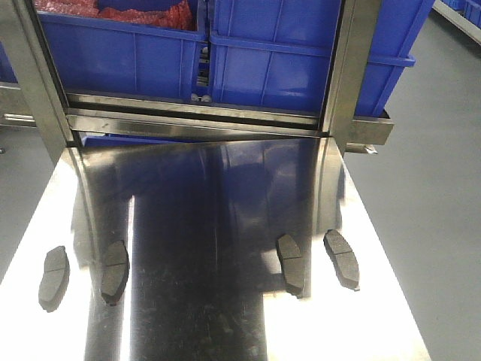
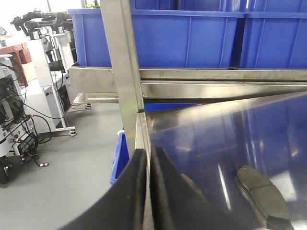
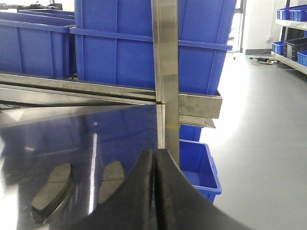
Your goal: Move and align brake pads A on conveyor
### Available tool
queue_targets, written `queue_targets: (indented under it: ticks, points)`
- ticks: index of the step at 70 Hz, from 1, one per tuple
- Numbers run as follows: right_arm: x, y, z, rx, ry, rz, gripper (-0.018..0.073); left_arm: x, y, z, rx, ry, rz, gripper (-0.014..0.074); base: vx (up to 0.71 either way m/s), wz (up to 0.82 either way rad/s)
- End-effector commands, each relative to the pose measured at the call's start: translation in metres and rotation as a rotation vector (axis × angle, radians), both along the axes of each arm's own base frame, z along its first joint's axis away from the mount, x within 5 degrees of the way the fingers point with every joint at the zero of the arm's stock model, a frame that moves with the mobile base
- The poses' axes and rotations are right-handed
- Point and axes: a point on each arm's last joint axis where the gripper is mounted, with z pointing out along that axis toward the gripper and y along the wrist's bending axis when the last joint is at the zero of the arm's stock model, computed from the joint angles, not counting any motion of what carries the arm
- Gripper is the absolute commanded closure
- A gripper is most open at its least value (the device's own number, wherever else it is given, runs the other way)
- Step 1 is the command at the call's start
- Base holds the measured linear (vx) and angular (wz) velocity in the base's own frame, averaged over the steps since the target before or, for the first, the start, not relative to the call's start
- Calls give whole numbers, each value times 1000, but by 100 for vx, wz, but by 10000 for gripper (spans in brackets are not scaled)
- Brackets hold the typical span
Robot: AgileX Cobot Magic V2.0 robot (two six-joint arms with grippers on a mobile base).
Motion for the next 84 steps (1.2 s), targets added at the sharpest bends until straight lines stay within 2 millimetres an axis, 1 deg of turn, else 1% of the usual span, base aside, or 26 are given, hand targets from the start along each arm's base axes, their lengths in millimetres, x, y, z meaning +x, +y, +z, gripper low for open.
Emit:
queue_targets:
  ticks: [1, 66, 84]
  points:
    - [0, 0, 0, -3, -71, -6, 568, -1, 0, 10, -4, -95, -4, 603, 0, 0]
    - [0, 0, 0, -3, -71, -6, 568, -1, 0, 10, -4, -95, -4, 603, 0, 0]
    - [0, 0, 0, -3, -71, -6, 568, -2, -1, 15, -8, -130, -6, 603, 0, 0]
